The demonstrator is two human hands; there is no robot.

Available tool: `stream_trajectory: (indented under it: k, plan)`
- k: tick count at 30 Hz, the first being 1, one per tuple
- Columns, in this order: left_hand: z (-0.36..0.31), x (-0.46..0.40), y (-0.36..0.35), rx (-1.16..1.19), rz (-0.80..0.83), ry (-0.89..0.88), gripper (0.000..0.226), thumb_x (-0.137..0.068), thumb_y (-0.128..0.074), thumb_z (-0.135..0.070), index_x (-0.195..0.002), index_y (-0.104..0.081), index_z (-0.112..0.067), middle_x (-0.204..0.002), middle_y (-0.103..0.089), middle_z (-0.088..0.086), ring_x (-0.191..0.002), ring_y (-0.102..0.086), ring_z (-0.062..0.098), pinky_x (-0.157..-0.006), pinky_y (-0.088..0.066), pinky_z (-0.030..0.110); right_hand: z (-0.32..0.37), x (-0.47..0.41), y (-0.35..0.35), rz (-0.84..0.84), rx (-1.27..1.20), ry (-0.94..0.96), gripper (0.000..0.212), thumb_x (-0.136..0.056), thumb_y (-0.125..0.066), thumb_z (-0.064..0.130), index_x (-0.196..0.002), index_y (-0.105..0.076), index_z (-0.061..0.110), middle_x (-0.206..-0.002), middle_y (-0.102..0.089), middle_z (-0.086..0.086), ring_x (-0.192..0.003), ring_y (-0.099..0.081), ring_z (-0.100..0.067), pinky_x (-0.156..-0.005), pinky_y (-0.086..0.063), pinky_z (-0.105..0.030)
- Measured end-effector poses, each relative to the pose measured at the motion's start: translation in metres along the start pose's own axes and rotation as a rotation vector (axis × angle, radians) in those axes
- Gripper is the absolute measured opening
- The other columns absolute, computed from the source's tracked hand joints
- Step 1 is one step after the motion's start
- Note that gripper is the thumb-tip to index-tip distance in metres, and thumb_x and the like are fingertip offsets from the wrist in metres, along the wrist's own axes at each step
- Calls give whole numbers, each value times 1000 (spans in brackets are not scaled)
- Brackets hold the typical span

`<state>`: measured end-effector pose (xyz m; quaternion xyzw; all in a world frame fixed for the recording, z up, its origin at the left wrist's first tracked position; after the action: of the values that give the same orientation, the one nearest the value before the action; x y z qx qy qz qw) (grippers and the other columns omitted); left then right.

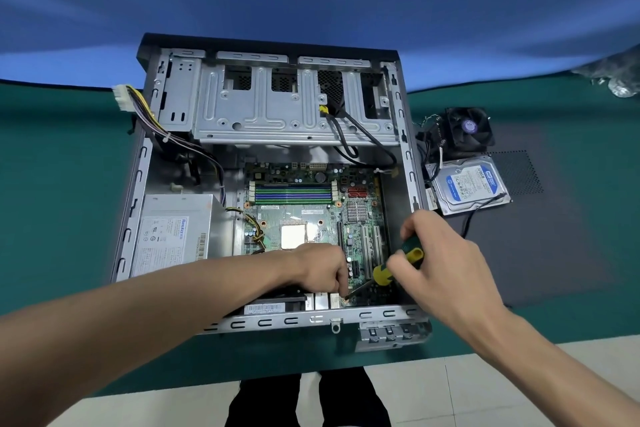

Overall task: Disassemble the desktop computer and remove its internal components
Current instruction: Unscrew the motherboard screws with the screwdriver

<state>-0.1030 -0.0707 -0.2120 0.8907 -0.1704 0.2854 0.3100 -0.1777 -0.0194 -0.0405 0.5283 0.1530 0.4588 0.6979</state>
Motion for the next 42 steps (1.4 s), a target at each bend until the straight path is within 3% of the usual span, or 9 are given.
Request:
stream_trajectory:
  k: [5, 10, 14, 17, 23, 29, 32, 37, 42]
  plan:
    - [0, 0, 0, -15, 0, -6, 31, -85, -54, -5, -102, -74, -22, -108, -70, -7, -88, -56, 6, -77, -44, 21, 13, 2, -1, 15, 102, 102, 16, -78, -51, 33, -83, -38, 24, -78, -49, 5, -49, -45, -17, -48, -32, -31]
    - [-4, 1, 1, -30, 4, -27, 29, -86, -54, -7, -103, -74, -21, -108, -70, -9, -89, -58, 6, -76, -43, 20, 29, 5, -6, 42, 253, 224, 24, -76, -61, 27, -83, -39, 21, -77, -45, 1, -45, -34, -19, -40, -18, -17]
    - [-8, 2, 5, -80, -23, -54, 25, -87, -57, -12, -103, -73, -22, -104, -70, -10, -81, -51, 4, -72, -39, 21, 29, 3, -5, 43, 249, 209, 24, -78, -57, 29, -84, -34, 24, -79, -45, 2, -46, -36, -20, -40, -18, -20]
    - [-12, -1, 5, -120, -14, -77, 20, -87, -60, -17, -101, -73, -23, -98, -70, -11, -80, -52, 5, -74, -42, 23, 24, 2, -4, 54, 225, 167, 21, -81, -54, 32, -84, -35, 25, -81, -47, 3, -49, -41, -21, -46, -25, -29]
    - [-24, -9, 4, -242, 53, -114, 12, -83, -69, -23, -94, -74, -23, -91, -71, -10, -76, -56, 6, -67, -40, 22, 11, 2, 5, 35, 92, 82, 14, -78, -46, 38, -82, -38, 27, -81, -48, 7, -59, -51, -22, -51, -36, -33]
    - [-41, -15, 3, -359, 132, -143, 7, -77, -75, -22, -84, -74, -19, -67, -60, -17, -58, -45, -3, -55, -33, 19, 4, -2, 14, -4, 110, 48, 15, -76, -44, 39, -80, -35, 27, -76, -44, 7, -57, -47, -19, -48, -30, -30]
    - [-48, -16, -2, -426, 129, -167, 9, -80, -72, -23, -77, -69, -15, -55, -49, -14, -54, -46, 1, -58, -36, 22, 7, -3, 15, -27, 149, 70, 18, -77, -50, 34, -79, -34, 26, -76, -43, 6, -53, -44, -24, -46, -27, -29]
    - [-44, -15, -3, -408, 107, -160, 11, -83, -69, -25, -83, -69, -14, -65, -60, -7, -64, -57, 8, -68, -49, 25, 8, -5, 16, -45, 184, 71, 20, -76, -52, 32, -80, -34, 23, -78, -46, 3, -52, -41, -28, -48, -29, -31]
    - [-39, -17, 0, -331, -1, -132, 30, -82, -69, -36, -90, -66, -7, -58, -51, -7, -59, -50, 13, -59, -38, 23, 11, -6, 18, -75, 206, 98, 21, -75, -52, 31, -79, -33, 23, -75, -46, 2, -46, -35, -24, -43, -20, -25]
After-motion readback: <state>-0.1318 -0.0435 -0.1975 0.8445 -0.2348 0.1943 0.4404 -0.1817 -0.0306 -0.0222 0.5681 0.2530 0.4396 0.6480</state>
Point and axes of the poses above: each hand's wrist, its own x-axis away from the middle knuckle, its own y-axis out of the back of the hand, z = x × y, the point moved 9 cm from there along -x, towards the middle knuckle
